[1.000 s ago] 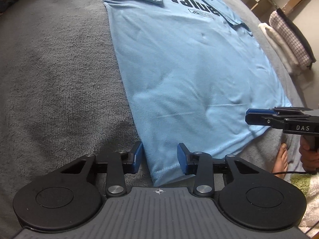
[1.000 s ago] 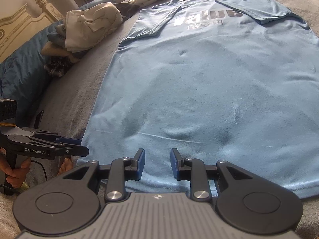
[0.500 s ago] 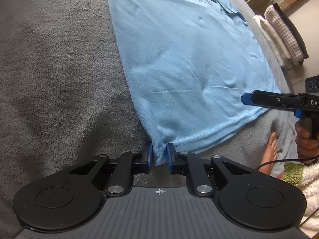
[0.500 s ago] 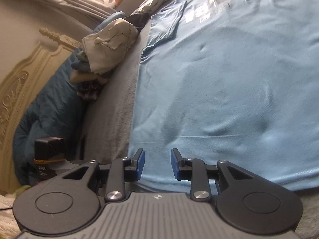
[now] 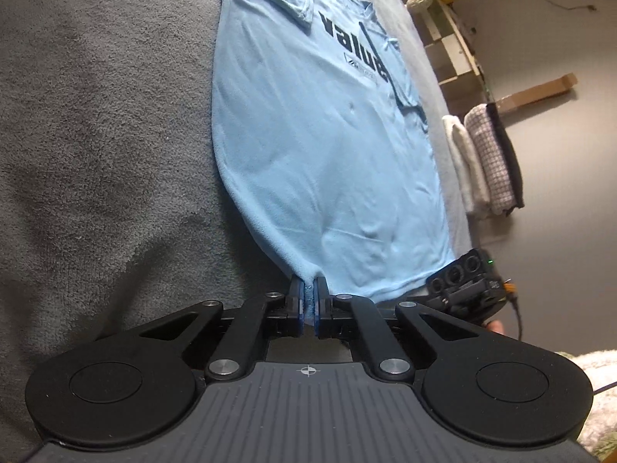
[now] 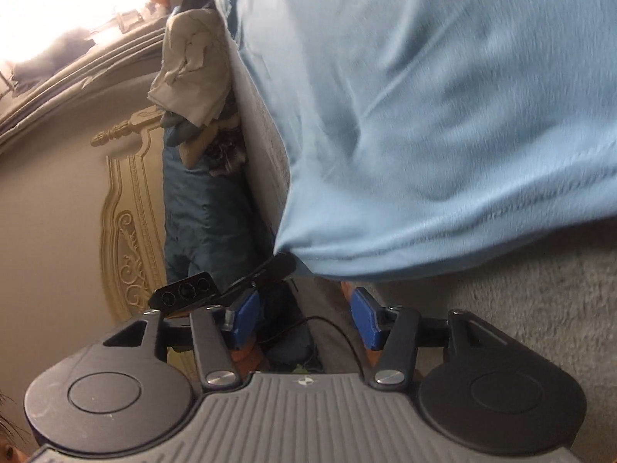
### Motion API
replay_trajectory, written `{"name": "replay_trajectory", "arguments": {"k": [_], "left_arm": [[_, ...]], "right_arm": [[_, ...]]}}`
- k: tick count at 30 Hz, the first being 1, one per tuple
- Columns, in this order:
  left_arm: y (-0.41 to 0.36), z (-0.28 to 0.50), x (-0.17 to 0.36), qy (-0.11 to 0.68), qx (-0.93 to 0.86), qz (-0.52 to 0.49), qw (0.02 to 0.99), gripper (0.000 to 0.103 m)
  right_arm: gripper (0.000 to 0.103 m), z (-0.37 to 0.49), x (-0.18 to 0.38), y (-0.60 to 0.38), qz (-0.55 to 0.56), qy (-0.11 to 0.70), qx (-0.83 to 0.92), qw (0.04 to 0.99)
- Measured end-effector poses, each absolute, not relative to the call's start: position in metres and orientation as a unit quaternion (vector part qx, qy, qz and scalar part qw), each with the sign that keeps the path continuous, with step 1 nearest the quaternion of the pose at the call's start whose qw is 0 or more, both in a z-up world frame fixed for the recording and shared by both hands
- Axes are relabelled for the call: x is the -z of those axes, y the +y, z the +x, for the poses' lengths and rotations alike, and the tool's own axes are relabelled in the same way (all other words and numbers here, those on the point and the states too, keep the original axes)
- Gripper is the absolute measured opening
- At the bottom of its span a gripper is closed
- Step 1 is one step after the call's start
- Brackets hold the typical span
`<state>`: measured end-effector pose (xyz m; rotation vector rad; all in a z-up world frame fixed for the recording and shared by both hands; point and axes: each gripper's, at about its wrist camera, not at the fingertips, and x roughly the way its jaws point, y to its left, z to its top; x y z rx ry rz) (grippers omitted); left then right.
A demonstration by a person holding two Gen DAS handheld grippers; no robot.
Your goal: Fold clothes
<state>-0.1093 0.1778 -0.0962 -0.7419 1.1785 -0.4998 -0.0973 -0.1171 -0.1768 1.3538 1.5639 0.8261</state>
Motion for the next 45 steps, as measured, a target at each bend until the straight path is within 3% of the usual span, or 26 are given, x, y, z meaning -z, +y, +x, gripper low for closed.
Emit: {"name": "replay_trajectory", "arguments": {"k": [16,25,27,30,32,35,38,45], "left_arm": [[0.187,-0.106,0.093,0.491,0.244,-0.404,0.732,0.002],[0.189,-0.11,0.097,0.49,0.261,-0.419,0.718,0.002],[0.189,-0.11,0.099,0.491,0.26,-0.424,0.715,0.002],[0.19,-0.11,0.104,0.494,0.258,-0.434,0.708,0.002],[0.192,-0.11,0.11,0.497,0.255,-0.451,0.696,0.003],[0.199,-0.111,0.123,0.497,0.237,-0.492,0.675,0.007],[0.205,-0.112,0.133,0.492,0.221,-0.52,0.663,0.018],[0.201,-0.105,0.149,0.509,0.21,-0.538,0.638,0.03]], "right_arm": [[0.059,-0.087,0.199,-0.089,0.609,0.619,-0.32,0.378],[0.061,-0.081,0.204,-0.094,0.634,0.597,-0.301,0.39],[0.057,-0.081,0.202,-0.096,0.631,0.592,-0.3,0.401],[0.038,-0.08,0.2,-0.099,0.627,0.586,-0.3,0.417],[0.017,-0.08,0.198,-0.1,0.623,0.583,-0.3,0.427],[0.006,-0.081,0.197,-0.101,0.611,0.586,-0.302,0.439],[0.006,-0.081,0.195,-0.102,0.602,0.588,-0.307,0.445],[0.005,-0.081,0.196,-0.104,0.595,0.591,-0.311,0.446]]}}
